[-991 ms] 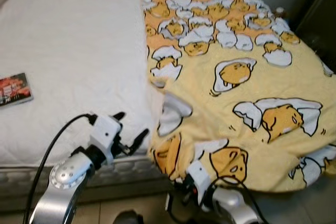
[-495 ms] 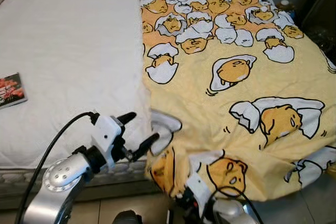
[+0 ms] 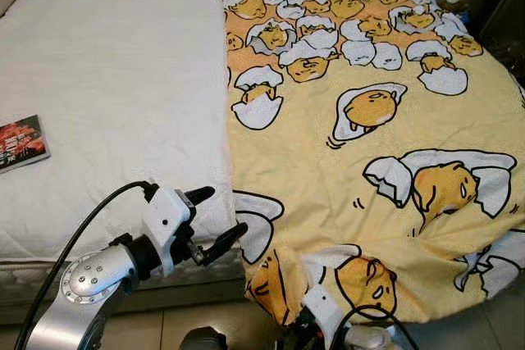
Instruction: Clean up the room
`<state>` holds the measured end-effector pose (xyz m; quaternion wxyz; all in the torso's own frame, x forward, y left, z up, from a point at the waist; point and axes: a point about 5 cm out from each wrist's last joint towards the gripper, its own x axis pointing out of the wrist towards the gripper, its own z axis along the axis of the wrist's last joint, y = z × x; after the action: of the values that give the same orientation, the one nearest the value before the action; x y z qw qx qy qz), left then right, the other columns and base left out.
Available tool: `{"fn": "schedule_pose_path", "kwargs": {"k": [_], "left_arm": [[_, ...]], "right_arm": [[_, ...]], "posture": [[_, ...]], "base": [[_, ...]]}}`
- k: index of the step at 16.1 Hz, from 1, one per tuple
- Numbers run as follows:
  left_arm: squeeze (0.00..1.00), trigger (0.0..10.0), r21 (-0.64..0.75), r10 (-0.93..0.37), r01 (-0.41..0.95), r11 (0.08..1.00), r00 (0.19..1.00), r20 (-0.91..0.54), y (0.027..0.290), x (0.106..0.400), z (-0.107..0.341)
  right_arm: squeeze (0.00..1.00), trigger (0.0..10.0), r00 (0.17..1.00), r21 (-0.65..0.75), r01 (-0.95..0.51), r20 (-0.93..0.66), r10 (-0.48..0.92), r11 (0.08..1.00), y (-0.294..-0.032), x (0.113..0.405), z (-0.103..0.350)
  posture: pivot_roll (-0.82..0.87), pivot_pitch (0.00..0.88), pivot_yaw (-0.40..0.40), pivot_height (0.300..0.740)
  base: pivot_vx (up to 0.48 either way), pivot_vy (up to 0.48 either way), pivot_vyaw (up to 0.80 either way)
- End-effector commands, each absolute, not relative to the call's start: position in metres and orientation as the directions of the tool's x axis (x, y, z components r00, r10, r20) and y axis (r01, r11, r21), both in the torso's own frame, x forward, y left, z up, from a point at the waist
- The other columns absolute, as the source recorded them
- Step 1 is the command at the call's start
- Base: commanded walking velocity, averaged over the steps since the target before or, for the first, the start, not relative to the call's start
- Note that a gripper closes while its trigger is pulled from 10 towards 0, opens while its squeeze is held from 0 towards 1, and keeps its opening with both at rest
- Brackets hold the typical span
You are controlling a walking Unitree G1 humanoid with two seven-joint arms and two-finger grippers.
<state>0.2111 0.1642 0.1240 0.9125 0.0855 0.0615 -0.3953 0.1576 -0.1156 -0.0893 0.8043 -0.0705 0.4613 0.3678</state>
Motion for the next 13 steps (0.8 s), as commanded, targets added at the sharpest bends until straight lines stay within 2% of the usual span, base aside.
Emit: {"fn": "schedule_pose_path", "kwargs": {"k": [1, 3, 7, 9, 10, 11, 12, 13], "left_arm": [[0.0, 10.0, 0.119, -0.723, 0.744, 0.657, 0.667, -0.181, 0.163, 0.209, 0.128], [0.0, 10.0, 0.102, -0.764, 0.79, 0.605, 0.612, -0.204, 0.158, 0.203, 0.128], [0.0, 10.0, 0.105, -0.765, 0.791, 0.603, 0.61, -0.205, 0.159, 0.205, 0.131], [0.0, 10.0, 0.11, -0.764, 0.791, 0.601, 0.61, -0.213, 0.161, 0.206, 0.132], [0.0, 10.0, 0.113, -0.762, 0.792, 0.601, 0.609, -0.218, 0.162, 0.206, 0.132], [0.0, 10.0, 0.114, -0.76, 0.79, 0.602, 0.611, -0.221, 0.163, 0.207, 0.132], [0.0, 10.0, 0.114, -0.76, 0.791, 0.602, 0.611, -0.224, 0.162, 0.207, 0.132], [0.0, 10.0, 0.115, -0.76, 0.791, 0.601, 0.61, -0.224, 0.162, 0.207, 0.132]], "right_arm": [[0.0, 0.0, 0.258, 0.232, -0.648, -0.829, 0.495, 0.726, -0.117, 0.143, -0.096], [0.0, 0.0, 0.265, 0.148, -0.628, -0.882, 0.389, 0.764, -0.128, 0.138, -0.102], [0.0, 0.0, 0.26, 0.083, -0.635, -0.913, 0.314, 0.768, -0.136, 0.133, -0.105], [0.0, 0.0, 0.244, 0.114, -0.614, -0.914, 0.325, 0.781, -0.132, 0.129, -0.106], [0.0, 3.8, 0.262, 0.145, -0.57, -0.901, 0.346, 0.809, -0.126, 0.131, -0.105], [0.0, 9.7, 0.301, 0.152, -0.535, -0.884, 0.356, 0.831, -0.117, 0.14, -0.102], [1.0, 10.0, 0.307, 0.167, -0.538, -0.874, 0.377, 0.826, -0.111, 0.144, -0.1], [1.0, 10.0, 0.311, 0.171, -0.539, -0.87, 0.383, 0.825, -0.108, 0.146, -0.099]], "posture": [[0.23, 0.12, 0.025, 0.74], [0.24, 0.126, 0.032, 0.74], [0.24, 0.133, 0.039, 0.74], [0.25, 0.135, 0.043, 0.74], [0.25, 0.136, 0.045, 0.74], [0.25, 0.136, 0.045, 0.74], [0.24, 0.135, 0.045, 0.74], [0.24, 0.135, 0.045, 0.74]], "base": [[0.0, 0.0, 0.0], [0.0, 0.0, 0.0], [0.0, 0.0, 0.0], [0.0, 0.0, 0.0], [0.0, 0.0, 0.0], [0.0, 0.0, 0.0], [0.0, 0.0, 0.0], [0.0, 0.0, 0.0]]}}
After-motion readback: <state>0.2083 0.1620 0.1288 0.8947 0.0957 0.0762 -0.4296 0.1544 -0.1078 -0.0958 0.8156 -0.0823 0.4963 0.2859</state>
